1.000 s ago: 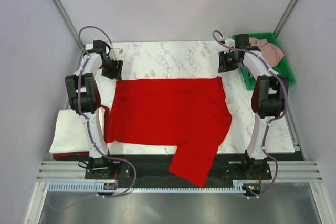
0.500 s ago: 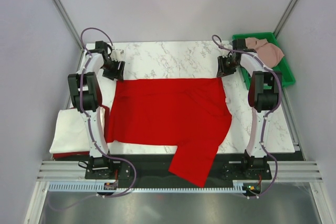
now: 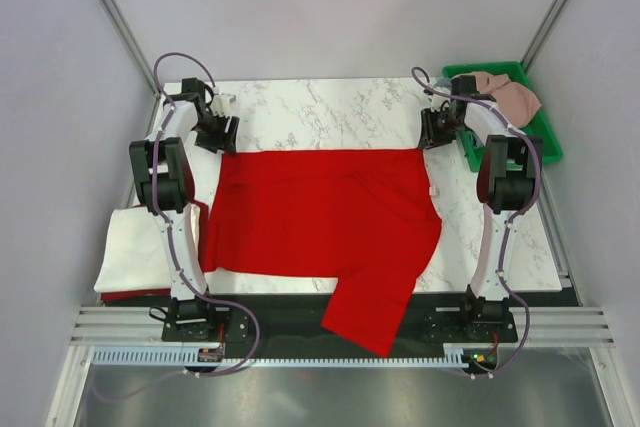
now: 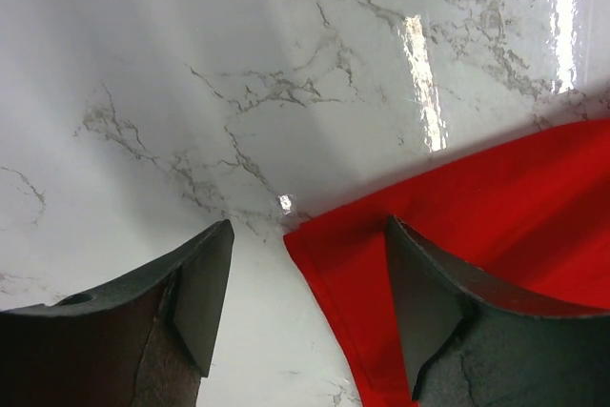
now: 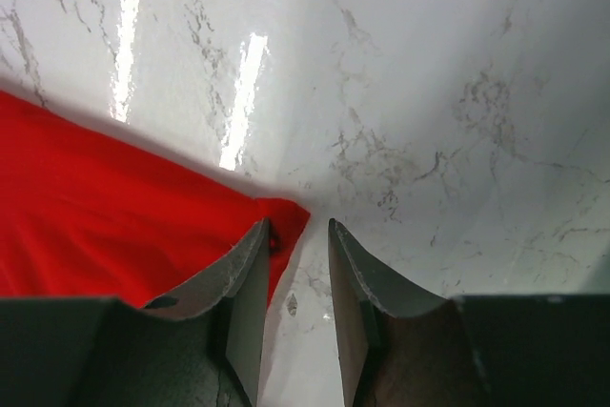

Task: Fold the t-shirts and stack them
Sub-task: Fold the tshirt

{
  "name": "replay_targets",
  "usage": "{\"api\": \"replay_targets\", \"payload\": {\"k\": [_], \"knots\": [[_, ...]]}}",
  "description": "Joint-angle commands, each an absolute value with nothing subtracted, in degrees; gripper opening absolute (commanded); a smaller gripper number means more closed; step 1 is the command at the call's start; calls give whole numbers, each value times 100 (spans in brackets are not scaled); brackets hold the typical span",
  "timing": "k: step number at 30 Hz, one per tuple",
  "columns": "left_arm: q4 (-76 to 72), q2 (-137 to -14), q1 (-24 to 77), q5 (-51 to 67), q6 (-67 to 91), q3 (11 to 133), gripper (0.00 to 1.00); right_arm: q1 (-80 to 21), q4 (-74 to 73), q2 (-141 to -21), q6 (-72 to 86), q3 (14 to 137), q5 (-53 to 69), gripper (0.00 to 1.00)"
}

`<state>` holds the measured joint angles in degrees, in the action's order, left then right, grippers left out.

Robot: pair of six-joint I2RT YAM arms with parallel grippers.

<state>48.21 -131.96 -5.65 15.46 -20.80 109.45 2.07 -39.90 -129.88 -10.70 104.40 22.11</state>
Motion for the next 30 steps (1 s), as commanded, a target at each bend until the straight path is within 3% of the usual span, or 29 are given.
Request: {"api": "replay_targets", "payload": {"k": [1,9,15,21,24,28,30], "knots": [[4992,-13316,-571,1635,-1890,11039,72,202,-4034,-12990,-1134,10476,2653,39],[4992,-13368,-571,1573,-1898,11030,69,211,-4183,-13227,-1222,10547,3198,39],[5027,-13254,-571,1617,-2004,10837,52,220,-4289,-13368,-1265,10600,3146,36],[5080,-13368,-563,1767,-2065,10837,44,237,-4298,-13526,-1274,10582,3384,14],[5159,-13430,-563,1950,-2144,10872,33,237,-4289,-13588,-1318,10670,3410,5],[5221,-13421,-563,2232,-2162,10925,2,255,-4298,-13623,-1353,10985,3410,0],[5238,-13325,-571,2259,-2171,10960,2,264,-4298,-13518,-1397,11109,3384,0]]}}
